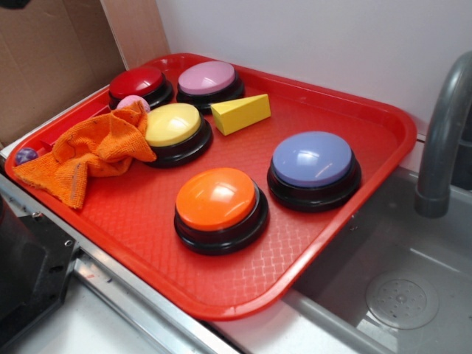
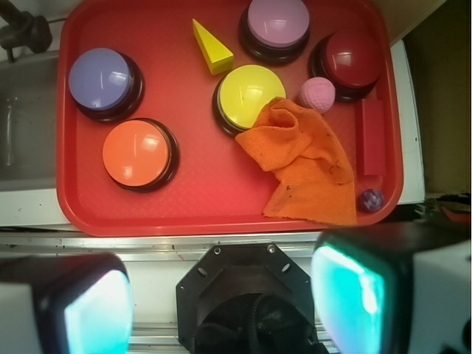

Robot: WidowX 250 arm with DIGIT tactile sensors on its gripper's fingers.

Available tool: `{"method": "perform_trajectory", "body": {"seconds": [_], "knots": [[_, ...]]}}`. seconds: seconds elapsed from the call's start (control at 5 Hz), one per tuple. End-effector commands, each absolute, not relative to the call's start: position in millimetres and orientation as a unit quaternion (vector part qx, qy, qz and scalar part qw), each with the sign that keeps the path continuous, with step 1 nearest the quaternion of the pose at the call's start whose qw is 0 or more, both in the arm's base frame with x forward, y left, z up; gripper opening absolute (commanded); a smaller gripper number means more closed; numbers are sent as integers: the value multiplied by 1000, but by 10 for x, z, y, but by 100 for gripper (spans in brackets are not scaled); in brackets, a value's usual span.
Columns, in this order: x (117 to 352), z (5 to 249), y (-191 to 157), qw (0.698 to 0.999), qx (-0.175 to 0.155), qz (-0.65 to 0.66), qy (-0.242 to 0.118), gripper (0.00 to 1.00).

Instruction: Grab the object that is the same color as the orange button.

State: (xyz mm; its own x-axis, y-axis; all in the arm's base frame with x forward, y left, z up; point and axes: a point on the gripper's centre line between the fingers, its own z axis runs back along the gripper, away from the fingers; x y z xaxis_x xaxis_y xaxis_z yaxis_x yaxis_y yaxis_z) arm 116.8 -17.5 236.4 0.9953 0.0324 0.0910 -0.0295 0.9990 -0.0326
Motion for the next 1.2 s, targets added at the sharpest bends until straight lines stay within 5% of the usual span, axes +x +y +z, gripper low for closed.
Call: {"method": "perform_trajectory", "body": {"seconds": [0.0,1.0], "knots": [[1168,2364,-175,999,-16,16,-46,100],[1700,767,250,997,51,13,-61,100]]}}
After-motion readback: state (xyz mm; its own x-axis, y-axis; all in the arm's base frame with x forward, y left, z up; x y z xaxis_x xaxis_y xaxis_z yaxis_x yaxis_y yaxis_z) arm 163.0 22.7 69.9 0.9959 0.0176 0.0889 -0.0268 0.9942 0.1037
